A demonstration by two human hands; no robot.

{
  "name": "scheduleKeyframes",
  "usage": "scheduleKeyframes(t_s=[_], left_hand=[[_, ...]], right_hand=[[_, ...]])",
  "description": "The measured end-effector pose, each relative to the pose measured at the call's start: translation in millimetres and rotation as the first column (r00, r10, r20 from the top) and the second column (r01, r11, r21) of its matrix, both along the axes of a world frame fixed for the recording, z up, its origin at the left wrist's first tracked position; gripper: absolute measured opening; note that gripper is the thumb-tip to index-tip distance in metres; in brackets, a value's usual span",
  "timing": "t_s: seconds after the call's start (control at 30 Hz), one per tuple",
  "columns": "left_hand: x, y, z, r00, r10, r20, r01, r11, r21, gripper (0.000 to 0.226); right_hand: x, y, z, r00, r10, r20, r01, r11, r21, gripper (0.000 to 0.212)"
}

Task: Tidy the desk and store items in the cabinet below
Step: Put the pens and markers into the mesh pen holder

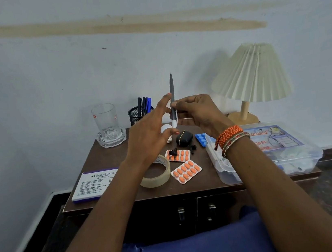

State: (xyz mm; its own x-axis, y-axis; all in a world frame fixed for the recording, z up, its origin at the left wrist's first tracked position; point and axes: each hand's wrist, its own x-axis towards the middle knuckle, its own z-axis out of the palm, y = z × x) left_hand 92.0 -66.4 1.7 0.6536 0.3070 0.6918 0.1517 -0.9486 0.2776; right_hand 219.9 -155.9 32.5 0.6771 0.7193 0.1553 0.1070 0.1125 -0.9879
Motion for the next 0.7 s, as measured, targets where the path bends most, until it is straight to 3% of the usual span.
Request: scheduleKeyframes(t_s=[0.33,0.53,0.7], left_hand=[[6.1,1.4,-4.3,0.998,-0.054,-0.026,0.052,0.996,-0.072,0.072],[8.4,4.2,-7.5,0.998,-0.031,-0.046,0.024,0.99,-0.141,0.035],[10.3,1.6,-7.5,1.0,0.006,-0.022,-0.01,0.98,-0.196,0.037]], right_hand=[[4.5,-5.8,-1.2,0.995,-0.055,-0.087,0.062,0.995,0.08,0.018],[6.1,-7.5,-1.8,0.989,-0.054,-0.141,0.073,0.989,0.132,0.017],[4.3,-5.9,-1.8,0.99,-0.063,-0.125,0.079,0.988,0.133,0.022]])
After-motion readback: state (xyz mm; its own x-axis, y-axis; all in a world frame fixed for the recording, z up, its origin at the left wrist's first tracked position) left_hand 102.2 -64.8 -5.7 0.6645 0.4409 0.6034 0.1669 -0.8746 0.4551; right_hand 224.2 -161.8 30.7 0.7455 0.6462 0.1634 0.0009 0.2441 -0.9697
